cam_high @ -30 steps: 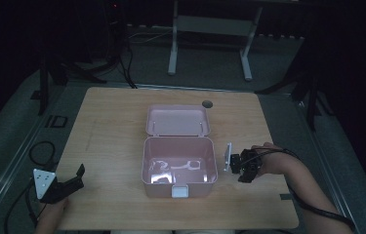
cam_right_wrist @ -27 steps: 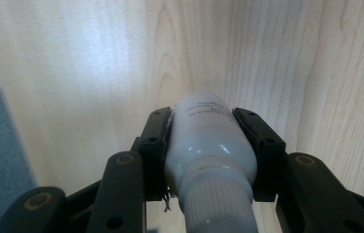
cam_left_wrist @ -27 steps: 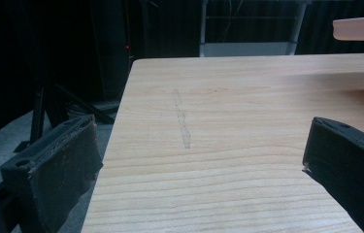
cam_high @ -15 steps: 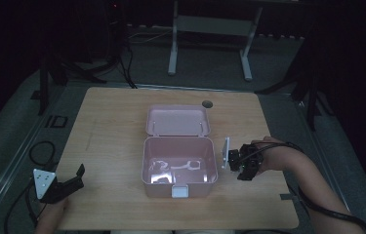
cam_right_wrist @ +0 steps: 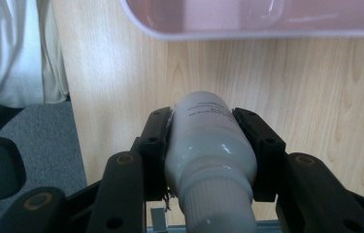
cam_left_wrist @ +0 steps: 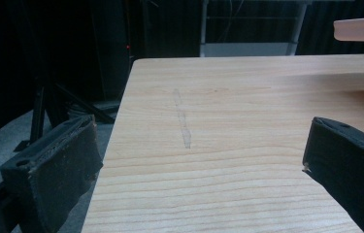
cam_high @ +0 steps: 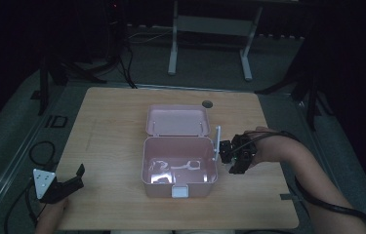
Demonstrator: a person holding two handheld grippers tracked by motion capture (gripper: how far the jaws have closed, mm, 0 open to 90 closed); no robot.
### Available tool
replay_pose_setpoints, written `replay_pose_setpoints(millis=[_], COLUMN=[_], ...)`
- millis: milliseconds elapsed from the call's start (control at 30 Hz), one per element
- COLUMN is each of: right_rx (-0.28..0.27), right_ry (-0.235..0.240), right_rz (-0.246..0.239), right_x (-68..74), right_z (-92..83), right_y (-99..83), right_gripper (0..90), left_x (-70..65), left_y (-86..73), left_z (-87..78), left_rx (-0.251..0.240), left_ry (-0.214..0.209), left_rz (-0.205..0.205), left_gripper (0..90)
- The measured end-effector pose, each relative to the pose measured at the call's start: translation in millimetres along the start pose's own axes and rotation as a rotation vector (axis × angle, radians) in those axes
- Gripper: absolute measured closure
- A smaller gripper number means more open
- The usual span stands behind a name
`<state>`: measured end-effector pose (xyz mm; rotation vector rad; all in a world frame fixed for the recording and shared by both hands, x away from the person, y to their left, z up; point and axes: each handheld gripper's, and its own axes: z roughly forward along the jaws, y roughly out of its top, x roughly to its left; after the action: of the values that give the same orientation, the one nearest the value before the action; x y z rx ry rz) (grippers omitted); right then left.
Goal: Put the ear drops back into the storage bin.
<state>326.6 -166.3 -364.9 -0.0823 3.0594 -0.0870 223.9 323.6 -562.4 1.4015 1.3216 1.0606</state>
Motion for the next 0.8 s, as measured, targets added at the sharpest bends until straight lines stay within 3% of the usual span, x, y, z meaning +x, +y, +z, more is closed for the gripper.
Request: replay_pose_setpoints(millis=[367,800], right_rx=[0.002,-0.014], right_ry=[-0.028,-0.017], right_rz=[-0.025,-0.076], right_x=[-5.4,-6.4], right_z=[-19.3,-13.7], right_y=[27.8,54.9], right_gripper=[59.3,59.3], left_x=[0.1,0.1], left_y=[0.0,0.0], left_z=[0.0,0.0], left_rx=[-0.001,-0.001], left_ry=[-0.002,-0.004], left_rz=[-0.001,0.0], left_gripper=[0.4,0.4])
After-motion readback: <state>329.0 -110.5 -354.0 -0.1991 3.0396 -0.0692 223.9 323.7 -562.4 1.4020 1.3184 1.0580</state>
